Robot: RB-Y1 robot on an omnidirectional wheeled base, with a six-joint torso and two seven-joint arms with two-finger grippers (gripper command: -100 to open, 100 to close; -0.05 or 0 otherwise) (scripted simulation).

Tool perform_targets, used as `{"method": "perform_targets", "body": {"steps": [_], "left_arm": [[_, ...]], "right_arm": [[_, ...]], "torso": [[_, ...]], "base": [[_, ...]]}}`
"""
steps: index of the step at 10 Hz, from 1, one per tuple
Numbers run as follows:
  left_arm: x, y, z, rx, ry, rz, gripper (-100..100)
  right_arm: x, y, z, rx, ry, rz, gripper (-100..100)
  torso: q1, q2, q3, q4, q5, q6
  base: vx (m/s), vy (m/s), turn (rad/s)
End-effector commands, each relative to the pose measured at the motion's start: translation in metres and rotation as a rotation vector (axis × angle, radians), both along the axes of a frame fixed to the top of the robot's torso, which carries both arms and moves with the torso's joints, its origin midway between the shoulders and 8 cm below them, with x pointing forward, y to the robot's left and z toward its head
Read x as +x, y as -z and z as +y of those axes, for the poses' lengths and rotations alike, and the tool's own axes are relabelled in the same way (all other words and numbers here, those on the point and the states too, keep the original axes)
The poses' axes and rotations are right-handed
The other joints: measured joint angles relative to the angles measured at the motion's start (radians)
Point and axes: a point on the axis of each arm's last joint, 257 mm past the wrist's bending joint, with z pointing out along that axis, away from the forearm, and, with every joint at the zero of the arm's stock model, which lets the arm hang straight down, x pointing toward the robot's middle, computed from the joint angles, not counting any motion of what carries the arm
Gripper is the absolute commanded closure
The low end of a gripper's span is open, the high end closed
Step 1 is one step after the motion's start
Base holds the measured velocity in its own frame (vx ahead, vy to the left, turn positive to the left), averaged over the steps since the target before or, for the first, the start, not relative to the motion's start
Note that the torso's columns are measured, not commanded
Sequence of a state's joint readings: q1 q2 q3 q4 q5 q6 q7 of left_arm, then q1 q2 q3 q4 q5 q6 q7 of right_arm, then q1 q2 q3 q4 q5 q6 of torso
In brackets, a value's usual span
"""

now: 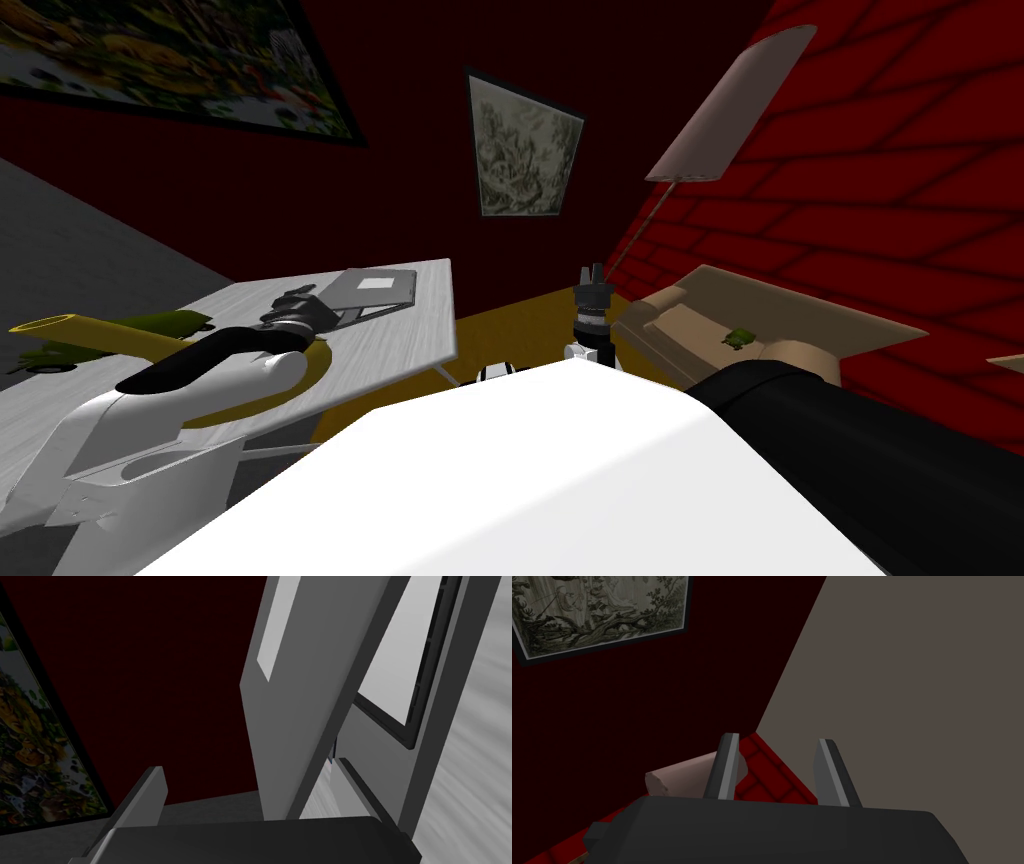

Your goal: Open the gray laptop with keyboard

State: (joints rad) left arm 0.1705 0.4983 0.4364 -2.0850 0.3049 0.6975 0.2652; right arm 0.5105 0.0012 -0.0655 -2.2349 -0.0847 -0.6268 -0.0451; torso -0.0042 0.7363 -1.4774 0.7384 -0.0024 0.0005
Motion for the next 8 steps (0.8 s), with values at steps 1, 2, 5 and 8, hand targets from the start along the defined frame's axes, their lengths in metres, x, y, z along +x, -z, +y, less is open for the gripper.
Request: {"method": "perform_targets", "body": {"steps": [1, 2, 5, 8], "left_arm": [[-0.007, -0.016, -0.004, 0.002, 0.004, -0.003, -100], [-0.01, -0.022, -0.005, 0.003, 0.005, -0.003, -100], [-0.018, -0.038, -0.011, 0.007, 0.01, -0.001, -100], [-0.017, -0.033, -0.01, 0.004, 0.009, 0.002, 0]], "right_arm": [[0.0, 0.0, 0.0, 0.0, 0.0, 0.0, 0], [0.0, 0.0, 0.0, 0.0, 0.0, 0.0, 0], [0.0, 0.0, 0.0, 0.0, 0.0, 0.0, 0], [0.0, 0.0, 0.0, 0.0, 0.0, 0.0, 0]], "torso": [[0.001, 0.002, 0.001, 0.001, 0.0, 0.0], [0.003, 0.004, 0.003, 0.001, 0.001, 0.0], [0.004, 0.003, 0.002, 0.0, 0.002, -0.001], [0.003, 0.003, 0.002, 0.0, 0.001, 0.0]], "base": [[0.037, 0.001, -0.002], [0.032, -0.001, 0.008], [0.031, 0.006, 0.011], [0.005, 0.002, 0.001]]}}
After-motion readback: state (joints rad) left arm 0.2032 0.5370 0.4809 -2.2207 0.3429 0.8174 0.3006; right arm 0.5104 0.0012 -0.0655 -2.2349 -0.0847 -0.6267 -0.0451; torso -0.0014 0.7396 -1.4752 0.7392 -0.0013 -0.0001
